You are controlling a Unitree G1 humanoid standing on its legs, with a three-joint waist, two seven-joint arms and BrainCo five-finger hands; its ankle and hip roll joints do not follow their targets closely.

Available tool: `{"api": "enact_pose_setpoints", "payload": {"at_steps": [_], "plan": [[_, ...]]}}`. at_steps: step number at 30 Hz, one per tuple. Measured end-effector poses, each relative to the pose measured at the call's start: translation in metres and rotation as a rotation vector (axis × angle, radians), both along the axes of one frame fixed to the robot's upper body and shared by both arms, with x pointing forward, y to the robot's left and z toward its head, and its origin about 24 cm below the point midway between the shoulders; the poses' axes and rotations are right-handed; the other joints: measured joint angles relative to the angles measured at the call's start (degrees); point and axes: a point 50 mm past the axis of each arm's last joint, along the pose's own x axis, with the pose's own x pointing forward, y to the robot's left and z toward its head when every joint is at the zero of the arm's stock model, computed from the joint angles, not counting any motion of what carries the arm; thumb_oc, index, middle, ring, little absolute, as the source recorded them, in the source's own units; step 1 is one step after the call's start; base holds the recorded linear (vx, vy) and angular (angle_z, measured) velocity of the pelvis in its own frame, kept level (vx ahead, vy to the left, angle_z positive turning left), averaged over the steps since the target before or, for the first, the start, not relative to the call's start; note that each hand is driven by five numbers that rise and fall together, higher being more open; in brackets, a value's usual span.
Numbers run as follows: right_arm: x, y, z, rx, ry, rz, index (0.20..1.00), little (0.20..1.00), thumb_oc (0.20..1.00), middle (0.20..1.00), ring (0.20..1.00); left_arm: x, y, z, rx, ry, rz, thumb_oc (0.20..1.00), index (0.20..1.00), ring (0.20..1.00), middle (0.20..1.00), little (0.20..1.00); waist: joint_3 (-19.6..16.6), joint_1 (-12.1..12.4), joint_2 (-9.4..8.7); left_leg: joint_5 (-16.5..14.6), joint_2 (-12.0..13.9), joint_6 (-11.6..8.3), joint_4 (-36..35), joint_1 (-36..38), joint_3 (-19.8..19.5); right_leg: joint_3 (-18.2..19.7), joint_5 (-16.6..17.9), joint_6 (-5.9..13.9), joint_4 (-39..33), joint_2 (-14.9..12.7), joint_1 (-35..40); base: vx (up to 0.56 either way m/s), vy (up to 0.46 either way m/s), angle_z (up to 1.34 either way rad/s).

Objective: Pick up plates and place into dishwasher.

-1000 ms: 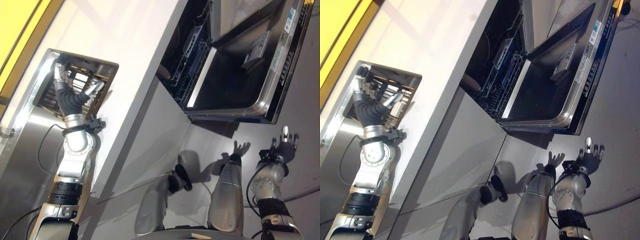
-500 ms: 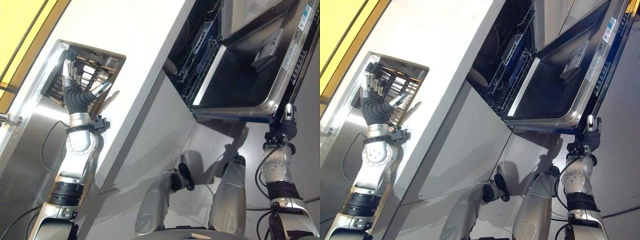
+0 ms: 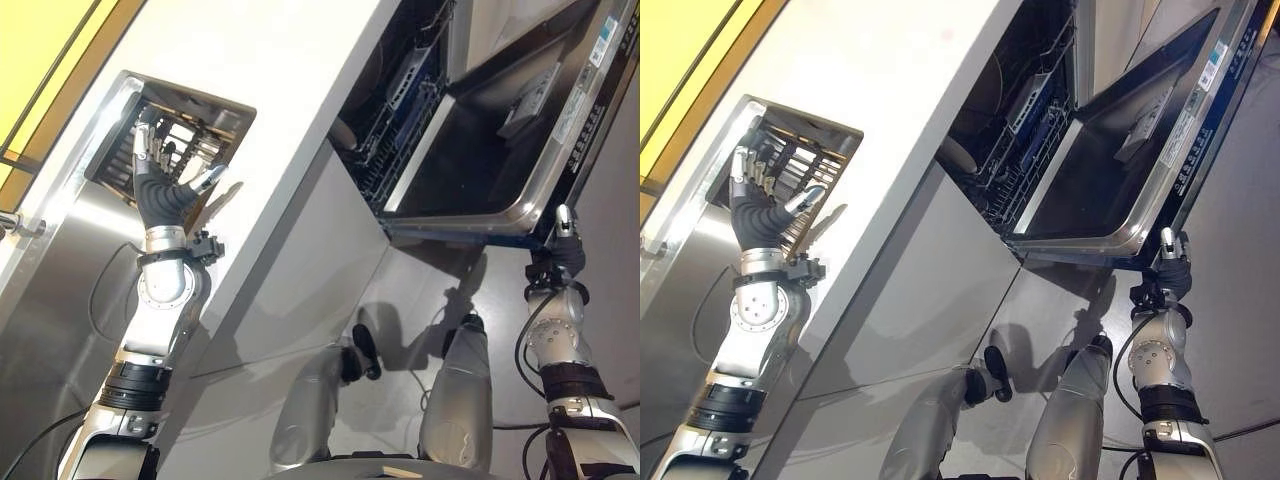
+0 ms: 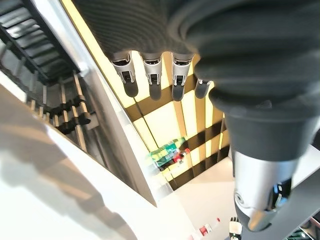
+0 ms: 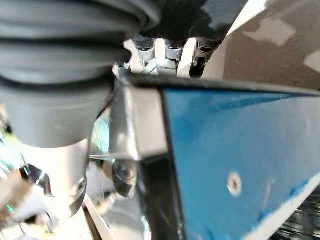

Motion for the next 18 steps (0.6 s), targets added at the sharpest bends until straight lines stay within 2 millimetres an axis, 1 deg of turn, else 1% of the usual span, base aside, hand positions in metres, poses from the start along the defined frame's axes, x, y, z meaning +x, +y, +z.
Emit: {"api": "enact_pose_setpoints", "payload": {"at_steps": [3, 4, 5, 8, 10, 11, 13, 14, 15, 17, 18], "plan": [[0.001, 0.014, 0.002, -0.051, 0.004, 0.069, 1.0, 1.0, 1.0, 1.0, 1.0, 0.001, -0.002, -0.008, -0.021, 0.031, 0.002, 1.0, 1.0, 1.0, 1.0, 1.0, 0.2, 0.2, -0.33, 0.5, 0.5, -0.57, -1.8, 2.4, -1.1, -2.4, -0.1, -0.28, -2.1, 0.7, 3.8, 0.09, -0.083, 0.15], [0.002, 0.019, 0.004, -0.066, -0.001, 0.091, 1.0, 1.0, 1.0, 1.0, 1.0, 0.001, -0.002, -0.01, -0.026, 0.035, 0.002, 1.0, 1.0, 1.0, 1.0, 1.0, 0.4, 0.5, -0.55, 0.7, 0.7, -0.84, -2.4, 3.2, -1.5, -3.0, -0.1, -0.36, -2.7, 0.9, 4.9, 0.12, -0.102, 0.16], [0.003, 0.024, 0.007, -0.077, -0.01, 0.115, 1.0, 1.0, 1.0, 1.0, 1.0, 0.002, -0.003, -0.011, -0.031, 0.038, 0.0, 1.0, 1.0, 1.0, 1.0, 1.0, 0.5, 1.1, -0.72, 1.0, 1.0, -1.29, -2.9, 4.0, -1.9, -3.7, 0.1, -0.84, -3.4, 1.2, 6.0, 0.11, -0.086, 0.16], [0.006, 0.042, 0.016, -0.13, -0.046, 0.205, 1.0, 1.0, 1.0, 1.0, 1.0, 0.002, -0.003, -0.009, -0.032, 0.033, -0.002, 1.0, 1.0, 1.0, 1.0, 1.0, 1.3, 2.7, -1.84, 1.5, 1.3, -1.59, -4.3, 6.0, -3.0, -6.4, -0.6, -1.21, -4.1, 1.1, 9.3, 0.1, -0.074, 0.32], [0.01, 0.053, 0.024, -0.148, -0.087, 0.265, 1.0, 1.0, 1.0, 1.0, 1.0, 0.002, -0.003, -0.009, -0.032, 0.034, -0.001, 1.0, 1.0, 1.0, 1.0, 1.0, 1.5, 4.2, -2.12, 2.0, 1.5, -1.99, -4.8, 6.4, -3.9, -8.3, -1.1, -1.22, -4.6, 1.1, 11.2, 0.13, -0.078, 0.4], [0.012, 0.058, 0.029, -0.16, -0.107, 0.285, 1.0, 1.0, 1.0, 1.0, 1.0, 0.002, -0.003, -0.008, -0.028, 0.03, -0.005, 1.0, 1.0, 1.0, 1.0, 1.0, 1.7, 5.3, -2.4, 2.2, 1.5, -1.98, -5.1, 6.9, -4.0, -9.1, -1.1, -1.19, -4.8, 0.9, 12.0, 0.14, -0.076, 0.45], [0.017, 0.067, 0.036, -0.162, -0.139, 0.32, 1.0, 1.0, 1.0, 1.0, 1.0, 0.002, -0.002, -0.006, -0.023, 0.025, -0.008, 1.0, 1.0, 1.0, 1.0, 1.0, 2.0, 7.1, -3.03, 2.3, 1.9, -1.98, -5.4, 7.7, -4.0, -11.0, -1.6, -0.48, -5.0, 0.6, 14.4, 0.14, -0.068, 0.52], [0.017, 0.07, 0.036, -0.154, -0.145, 0.326, 1.0, 1.0, 1.0, 1.0, 1.0, 0.001, -0.001, -0.006, -0.02, 0.023, -0.011, 1.0, 1.0, 1.0, 1.0, 1.0, 1.9, 7.9, -3.51, 2.3, 2.0, -1.93, -5.4, 8.2, -3.9, -11.6, -1.7, -0.4, -5.1, 0.4, 15.4, 0.13, -0.052, 0.61], [0.017, 0.072, 0.034, -0.133, -0.147, 0.321, 1.0, 1.0, 1.0, 1.0, 1.0, 0.0, 0.002, -0.004, -0.015, 0.016, -0.007, 1.0, 1.0, 1.0, 1.0, 1.0, 1.7, 8.1, -4.18, 2.5, 2.1, -1.64, -5.4, 8.2, -3.8, -11.9, -1.9, -0.4, -5.4, 0.4, 16.5, 0.13, -0.063, 0.65], [0.013, 0.065, 0.026, -0.103, -0.127, 0.281, 1.0, 1.0, 1.0, 1.0, 1.0, -0.002, 0.01, 0.002, 0.007, -0.001, 0.008, 1.0, 1.0, 1.0, 1.0, 1.0, 1.7, 8.1, -5.91, 2.8, 2.1, -1.19, -5.5, 8.6, -3.1, -12.1, -2.0, -0.55, -5.9, 0.2, 18.1, 0.1, -0.059, 0.53], [0.01, 0.065, 0.021, -0.097, -0.11, 0.278, 1.0, 1.0, 1.0, 1.0, 1.0, -0.003, 0.015, 0.004, 0.021, -0.002, 0.018, 1.0, 1.0, 1.0, 1.0, 1.0, 1.6, 8.2, -7.05, 2.8, 2.2, -0.96, -5.7, 9.2, -2.3, -12.2, -2.0, -0.55, -6.6, 0.2, 19.2, 0.07, -0.065, 0.24]]}}
